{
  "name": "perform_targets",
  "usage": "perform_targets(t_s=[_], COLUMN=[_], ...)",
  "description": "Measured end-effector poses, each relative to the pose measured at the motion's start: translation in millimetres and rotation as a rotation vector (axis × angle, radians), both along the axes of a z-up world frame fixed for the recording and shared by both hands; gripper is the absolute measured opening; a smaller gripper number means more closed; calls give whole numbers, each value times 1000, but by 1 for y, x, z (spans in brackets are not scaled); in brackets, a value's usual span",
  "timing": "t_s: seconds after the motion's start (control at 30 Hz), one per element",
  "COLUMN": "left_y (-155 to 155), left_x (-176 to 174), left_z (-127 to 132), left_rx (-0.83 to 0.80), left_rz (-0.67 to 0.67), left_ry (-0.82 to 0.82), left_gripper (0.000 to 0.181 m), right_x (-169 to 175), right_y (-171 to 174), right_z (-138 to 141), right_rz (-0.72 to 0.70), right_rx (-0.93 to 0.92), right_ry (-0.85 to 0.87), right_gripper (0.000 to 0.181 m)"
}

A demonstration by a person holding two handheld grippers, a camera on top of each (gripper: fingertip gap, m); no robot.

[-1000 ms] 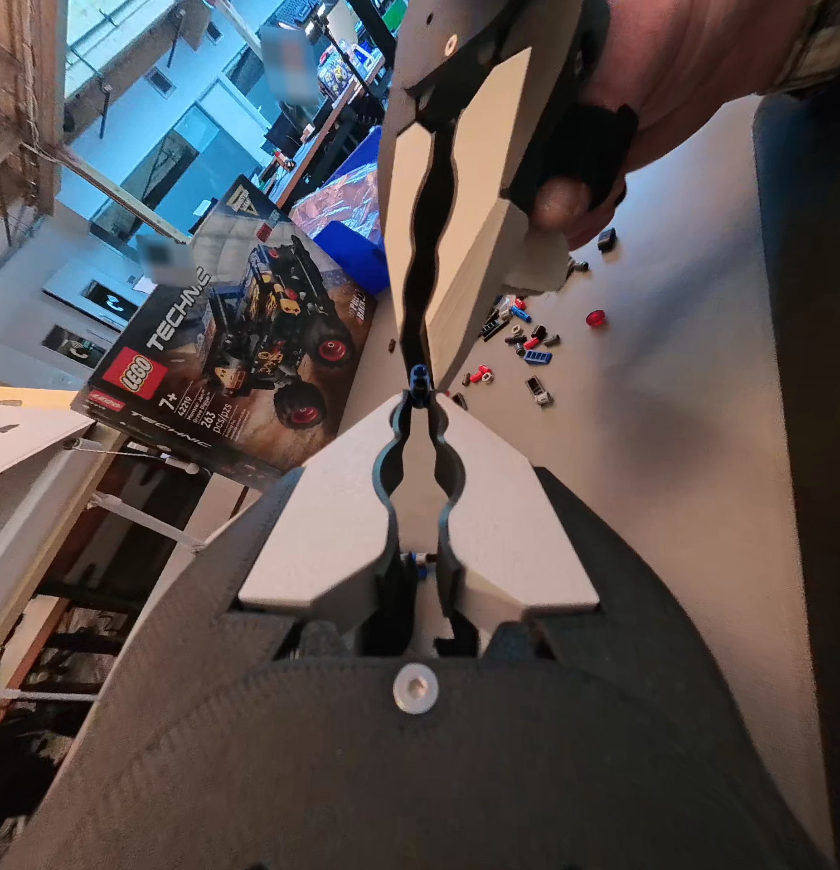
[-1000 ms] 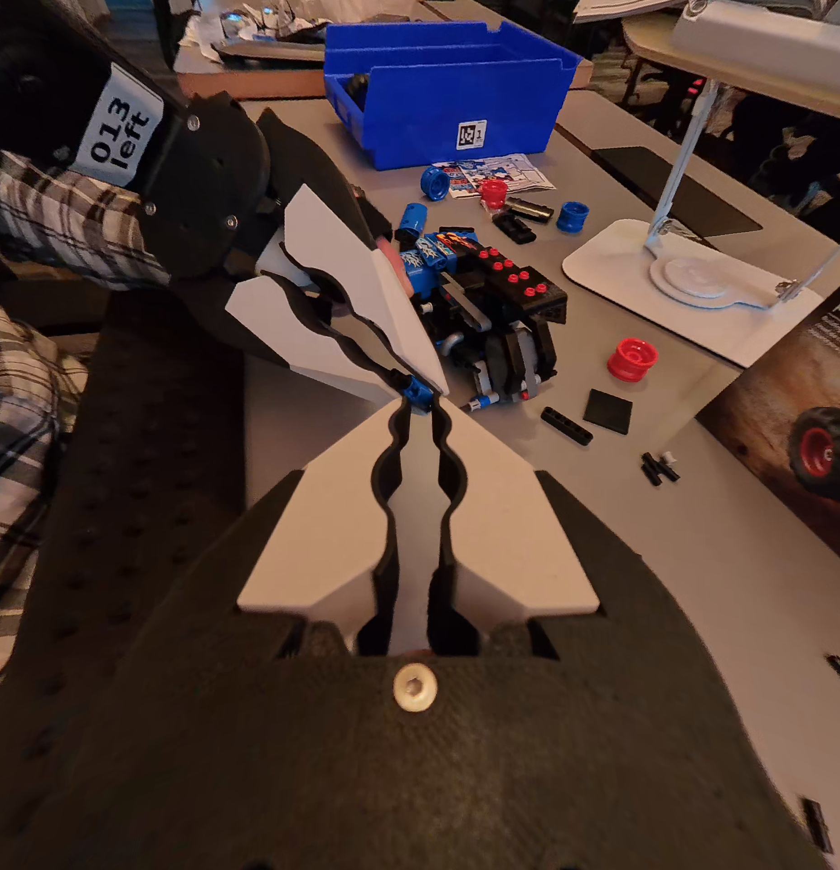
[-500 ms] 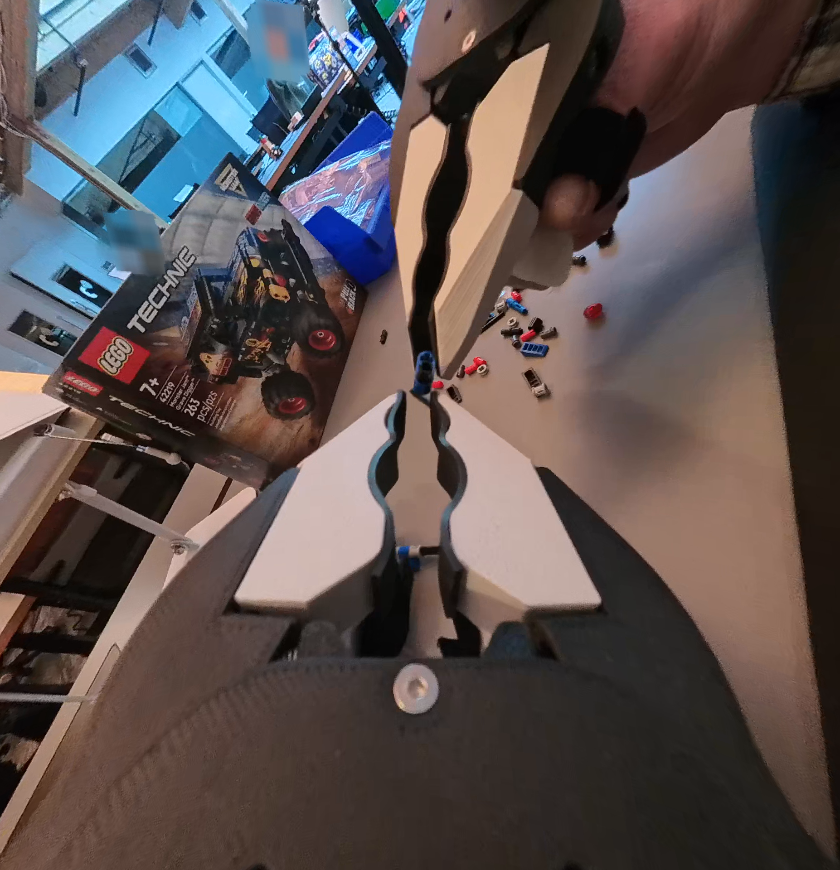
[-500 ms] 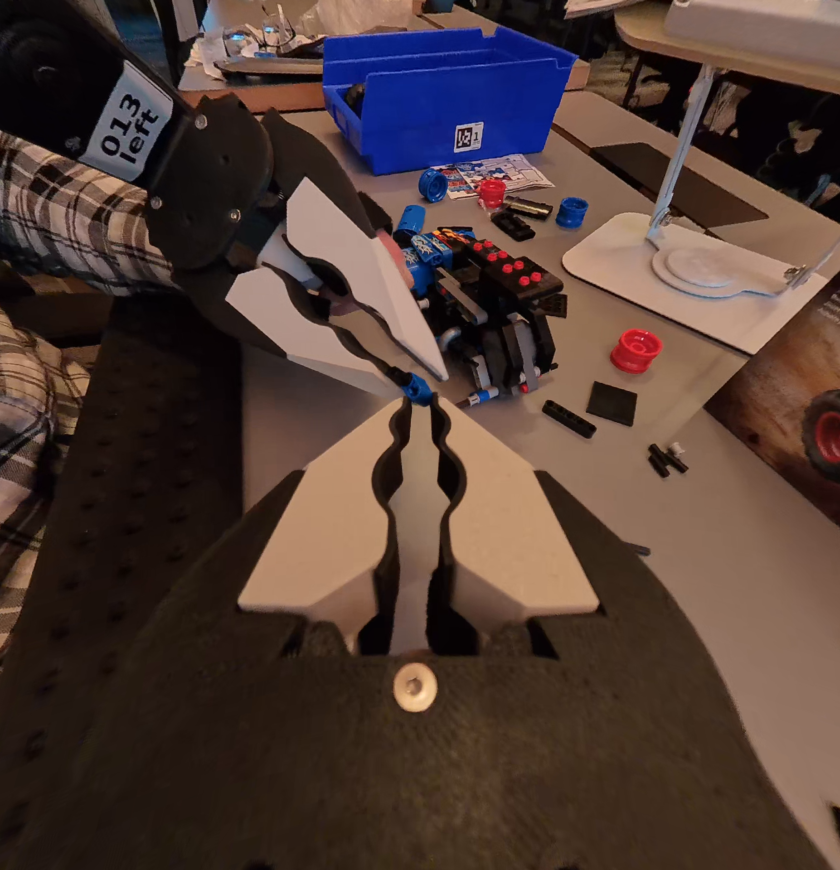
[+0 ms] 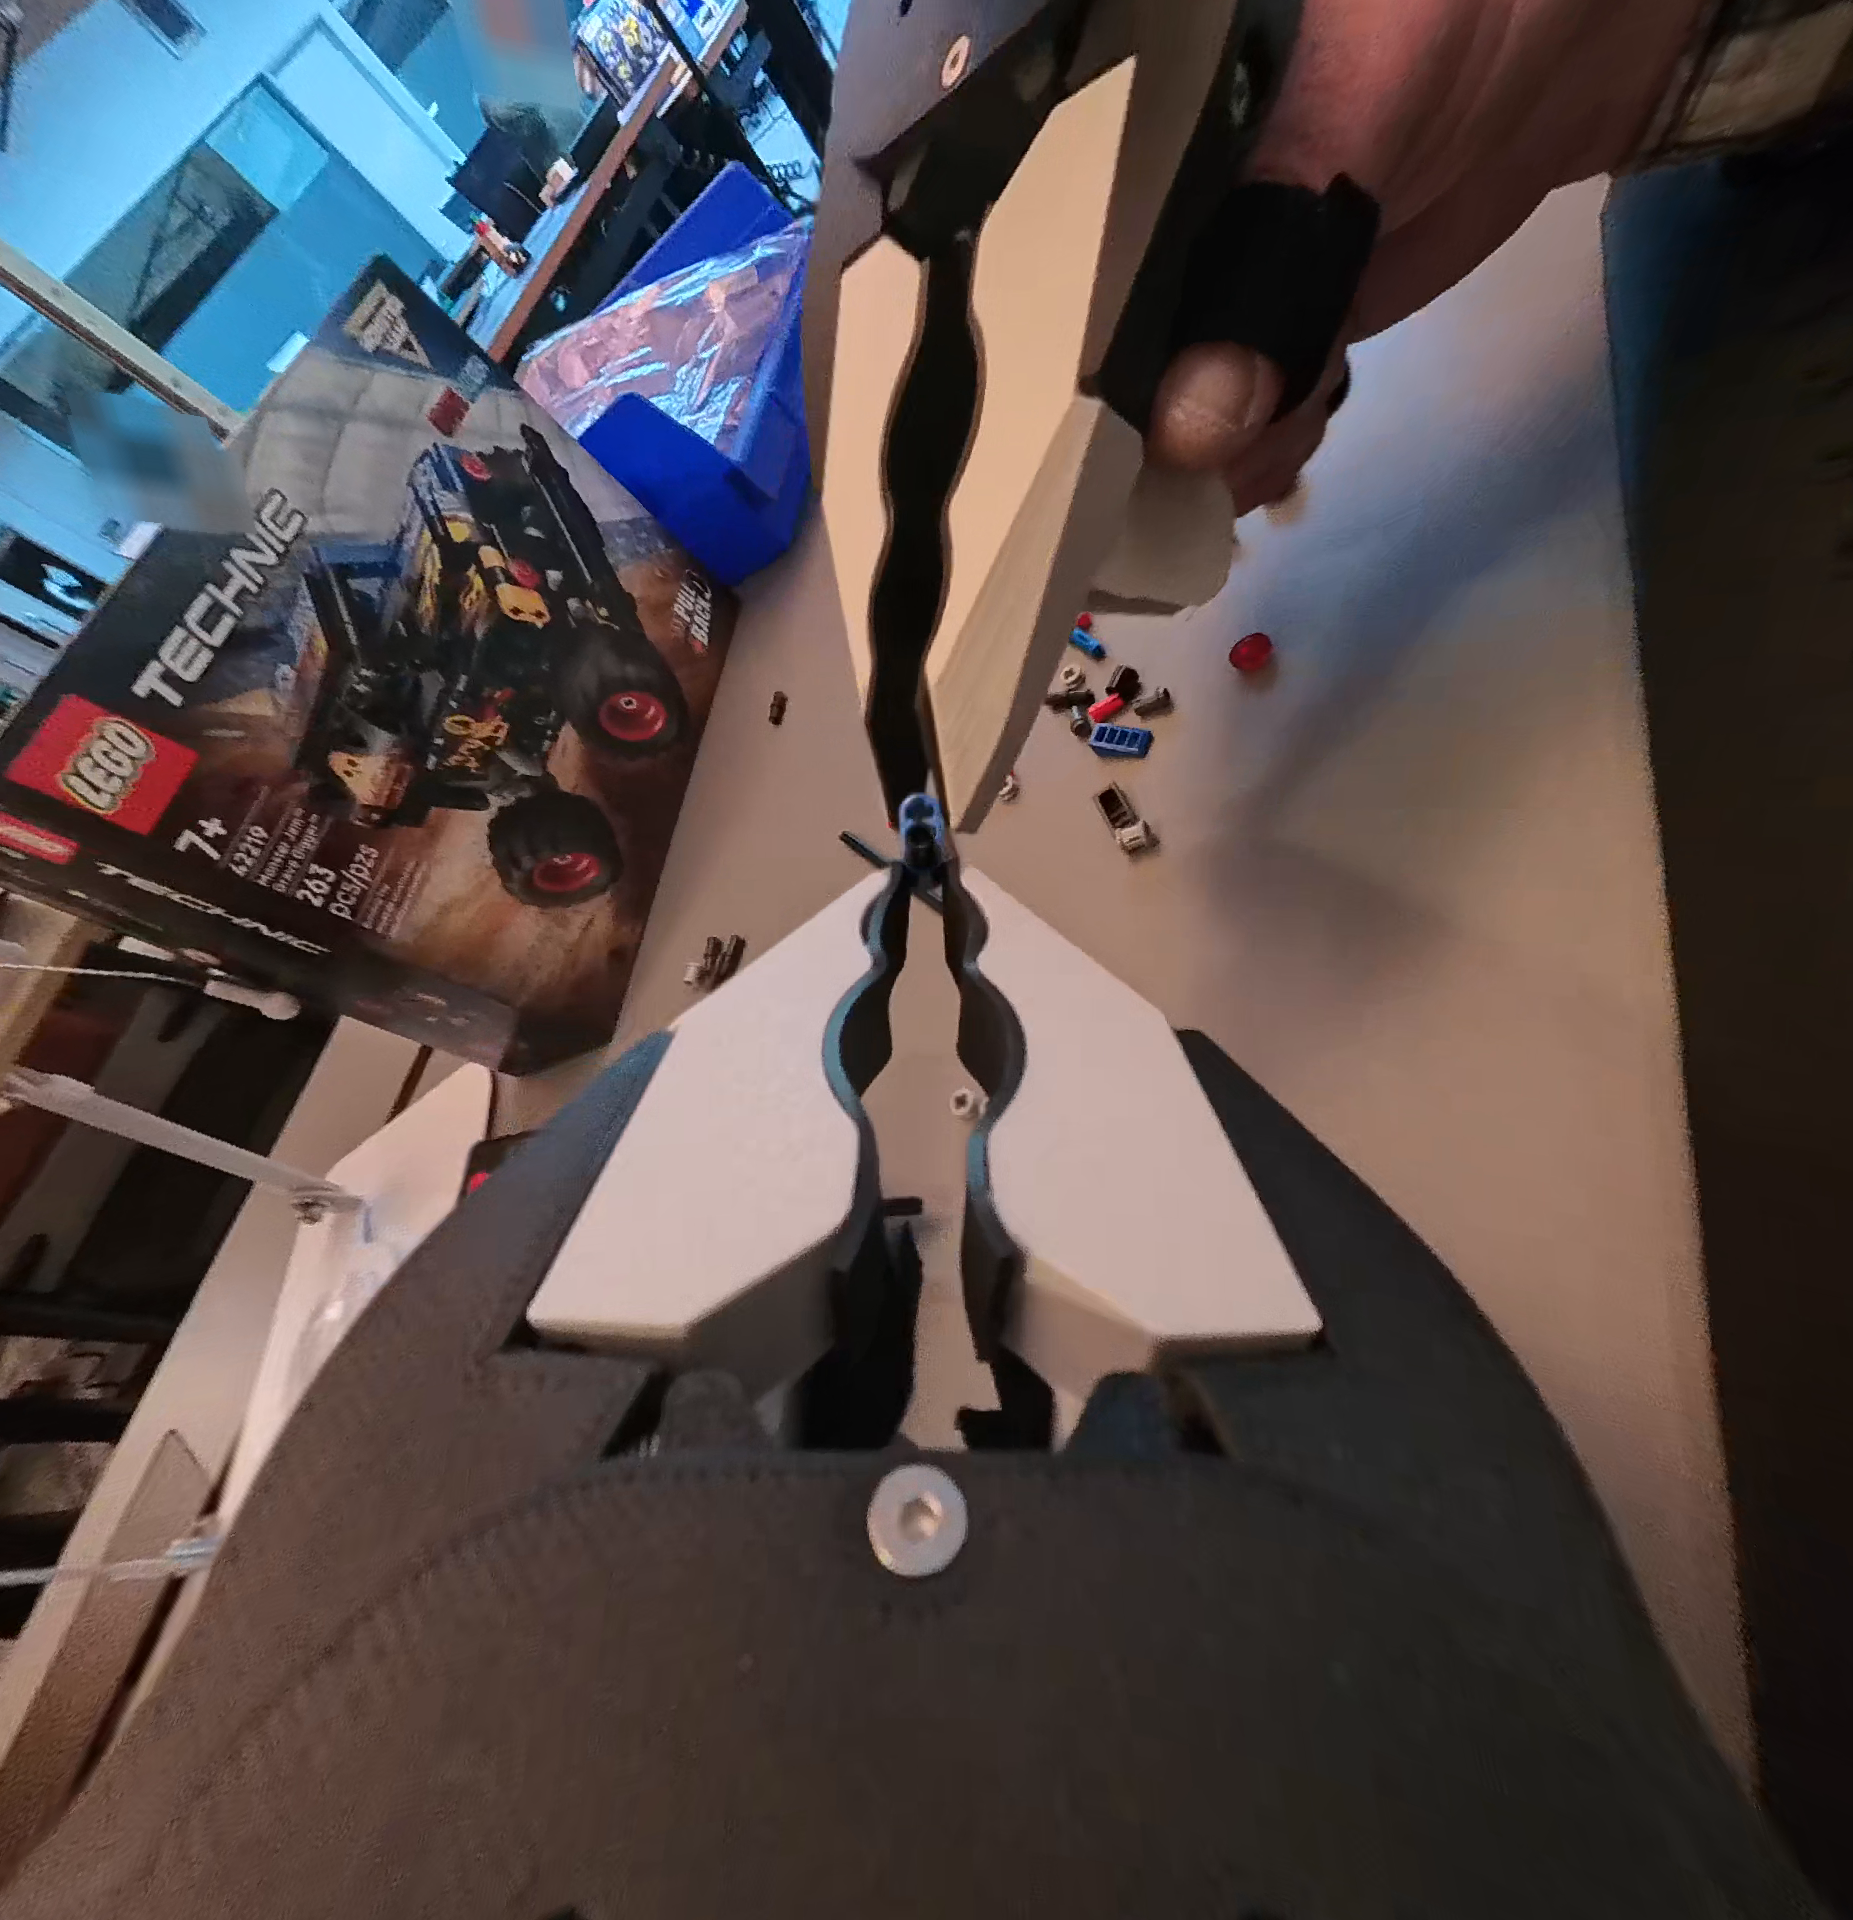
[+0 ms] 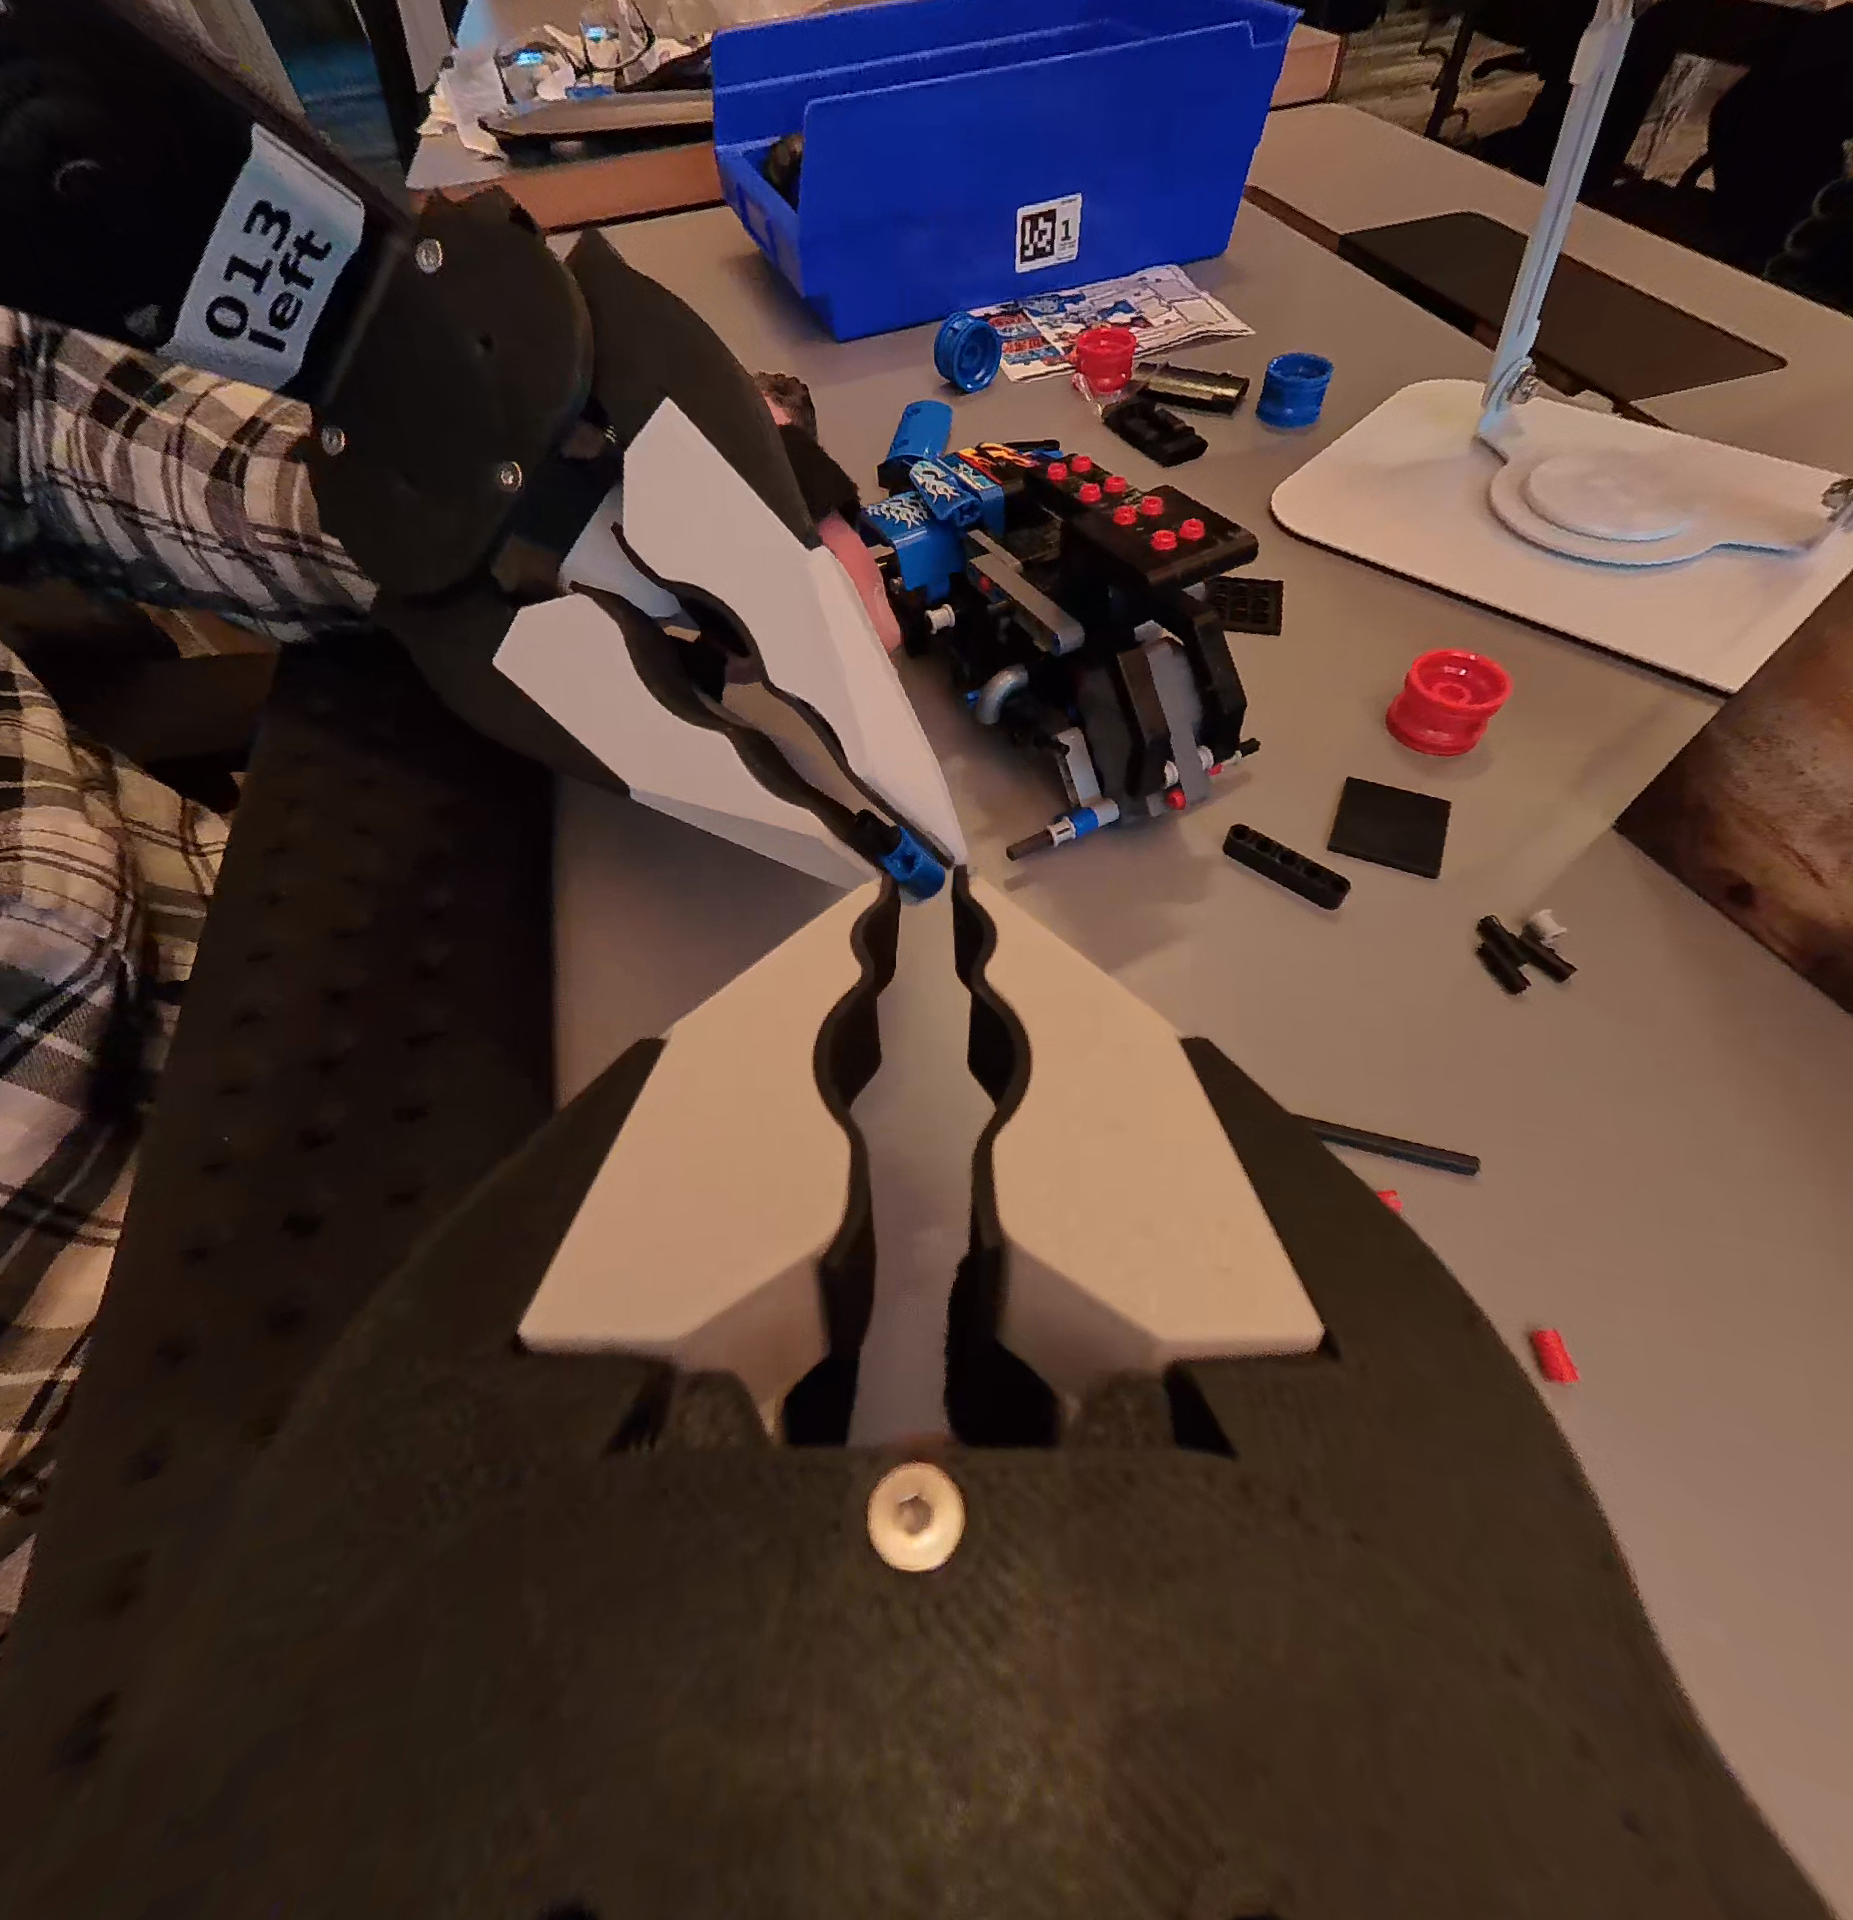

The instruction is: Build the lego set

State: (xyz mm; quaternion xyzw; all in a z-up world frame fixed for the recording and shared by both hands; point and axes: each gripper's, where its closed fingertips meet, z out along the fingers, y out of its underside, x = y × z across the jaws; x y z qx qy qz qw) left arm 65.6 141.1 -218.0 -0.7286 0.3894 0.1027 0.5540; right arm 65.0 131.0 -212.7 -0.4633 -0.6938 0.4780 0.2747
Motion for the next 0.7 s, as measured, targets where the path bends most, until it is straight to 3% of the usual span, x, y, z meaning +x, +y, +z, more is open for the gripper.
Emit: perform_targets(t_s=[0.33,0.7], left_y=[-2,-8], left_x=[3,7], left_z=[-15,-45], left_rx=[-120,-291], left_rz=[-28,-44], left_ry=[-133,-159], left_gripper=[5,5], right_x=[3,8], right_y=[4,3], right_z=[-15,-43], right_rz=[0,29], right_rx=[157,247], right_ry=[-31,-149], right_gripper=[2,0])
